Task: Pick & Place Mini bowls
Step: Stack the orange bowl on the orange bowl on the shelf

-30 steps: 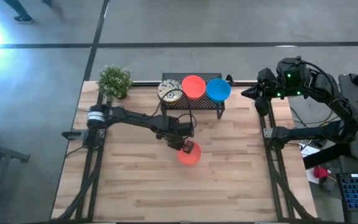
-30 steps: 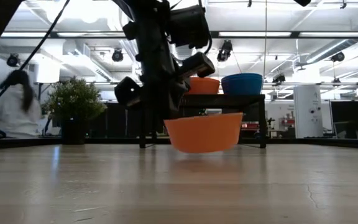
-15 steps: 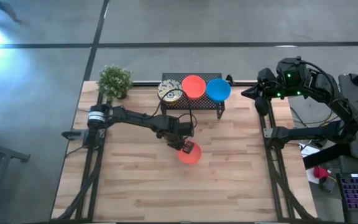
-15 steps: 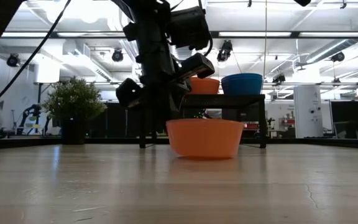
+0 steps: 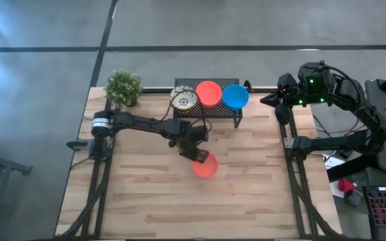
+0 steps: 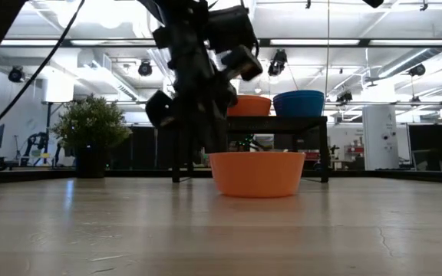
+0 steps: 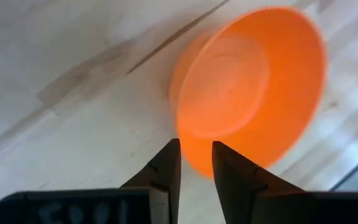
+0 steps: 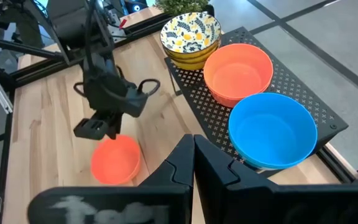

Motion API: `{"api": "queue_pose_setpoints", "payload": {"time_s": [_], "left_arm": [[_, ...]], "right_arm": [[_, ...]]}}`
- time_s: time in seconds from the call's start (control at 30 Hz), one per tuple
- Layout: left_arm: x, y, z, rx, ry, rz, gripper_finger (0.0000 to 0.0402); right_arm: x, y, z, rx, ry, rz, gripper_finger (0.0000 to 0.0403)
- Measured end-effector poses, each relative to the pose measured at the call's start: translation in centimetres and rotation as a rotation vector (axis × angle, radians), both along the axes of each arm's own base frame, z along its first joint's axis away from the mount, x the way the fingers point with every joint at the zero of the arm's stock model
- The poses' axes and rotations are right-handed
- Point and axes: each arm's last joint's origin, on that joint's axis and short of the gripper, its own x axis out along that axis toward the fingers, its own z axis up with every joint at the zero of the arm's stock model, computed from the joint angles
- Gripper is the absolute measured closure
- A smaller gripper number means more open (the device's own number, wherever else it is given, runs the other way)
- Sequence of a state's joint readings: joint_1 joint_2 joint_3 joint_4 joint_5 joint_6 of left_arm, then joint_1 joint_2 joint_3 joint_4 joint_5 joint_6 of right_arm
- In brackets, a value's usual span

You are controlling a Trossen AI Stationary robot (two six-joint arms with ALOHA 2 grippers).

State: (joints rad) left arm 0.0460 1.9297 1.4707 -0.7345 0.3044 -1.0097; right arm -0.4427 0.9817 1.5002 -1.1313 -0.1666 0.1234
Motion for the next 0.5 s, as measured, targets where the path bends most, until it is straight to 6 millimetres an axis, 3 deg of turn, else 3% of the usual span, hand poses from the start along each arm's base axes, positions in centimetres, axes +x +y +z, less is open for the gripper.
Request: {"api": "queue_pose_setpoints", "payload": {"time_s": [0.23, 0.5], "left_arm": [[-1.6, 0.2, 4.4, 0.089, -0.120, -0.003, 0.0319], [-5.2, 0.0, 10.6, 0.377, -0.289, -0.027, 0.0319]], "right_arm": [[0.1, 0.3, 0.0, 0.050, -0.022, 0.074, 0.0394], [0.8, 0.2, -1.5, 0.154, 0.015, 0.045, 0.0394]]}}
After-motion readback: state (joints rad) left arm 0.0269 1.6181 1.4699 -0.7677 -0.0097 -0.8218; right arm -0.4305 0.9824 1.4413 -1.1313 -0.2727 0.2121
